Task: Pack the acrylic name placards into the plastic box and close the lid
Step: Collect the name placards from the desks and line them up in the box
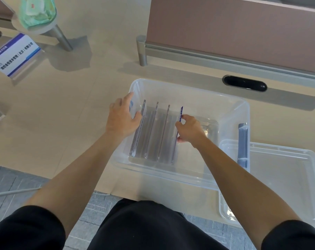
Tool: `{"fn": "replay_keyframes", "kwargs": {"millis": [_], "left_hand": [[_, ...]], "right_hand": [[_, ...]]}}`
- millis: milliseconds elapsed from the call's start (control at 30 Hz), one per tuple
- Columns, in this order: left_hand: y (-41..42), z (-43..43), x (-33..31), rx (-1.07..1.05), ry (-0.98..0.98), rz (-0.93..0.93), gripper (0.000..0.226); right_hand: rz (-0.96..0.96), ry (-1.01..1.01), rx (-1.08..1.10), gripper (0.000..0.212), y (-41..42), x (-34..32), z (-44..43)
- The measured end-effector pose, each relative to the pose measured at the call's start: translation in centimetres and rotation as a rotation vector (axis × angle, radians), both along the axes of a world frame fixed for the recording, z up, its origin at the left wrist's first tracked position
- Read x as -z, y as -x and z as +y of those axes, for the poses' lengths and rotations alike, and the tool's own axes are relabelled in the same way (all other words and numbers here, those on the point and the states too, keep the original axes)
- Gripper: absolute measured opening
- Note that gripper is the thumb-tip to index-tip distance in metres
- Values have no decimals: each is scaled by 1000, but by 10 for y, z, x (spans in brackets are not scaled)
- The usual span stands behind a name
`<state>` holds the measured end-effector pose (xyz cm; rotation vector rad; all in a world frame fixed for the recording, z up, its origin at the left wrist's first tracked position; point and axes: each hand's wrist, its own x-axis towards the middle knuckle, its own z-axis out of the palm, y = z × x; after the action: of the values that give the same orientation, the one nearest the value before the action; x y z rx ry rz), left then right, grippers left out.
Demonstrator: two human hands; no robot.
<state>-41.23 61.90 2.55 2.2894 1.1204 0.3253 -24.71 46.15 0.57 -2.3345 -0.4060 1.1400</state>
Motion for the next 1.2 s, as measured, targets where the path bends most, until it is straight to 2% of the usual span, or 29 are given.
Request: {"fn": "replay_keyframes", "kwargs": {"millis": [367, 500, 567, 633, 767, 900, 1067, 1200], "left_hand": [[-2, -3, -7, 9, 15, 1, 61], [6, 1, -18, -27, 187, 20, 56], [14, 1, -30, -55, 216, 13, 38], [30, 2, -44, -98, 238, 9, 25], [77, 14, -64, -193, 198, 37, 25], [139, 28, -79, -325, 162, 7, 21], [228, 50, -84, -463, 171, -63, 24], [304, 71, -73, -595, 247, -191, 21]], "right_hand": [[-38, 63, -48, 50, -4, -9, 1], [-410, 134, -217, 50, -13, -36, 15], [-511, 41, -347, 39, -11, -61, 28], [-480, -95, -489, 30, 0, -89, 48], [-436, -302, -794, 35, 42, -125, 96], [-429, -399, -1008, 32, 98, -141, 144], [-426, -510, -1126, 22, 180, -157, 196], [-416, -506, -1168, 17, 247, -158, 240]]}}
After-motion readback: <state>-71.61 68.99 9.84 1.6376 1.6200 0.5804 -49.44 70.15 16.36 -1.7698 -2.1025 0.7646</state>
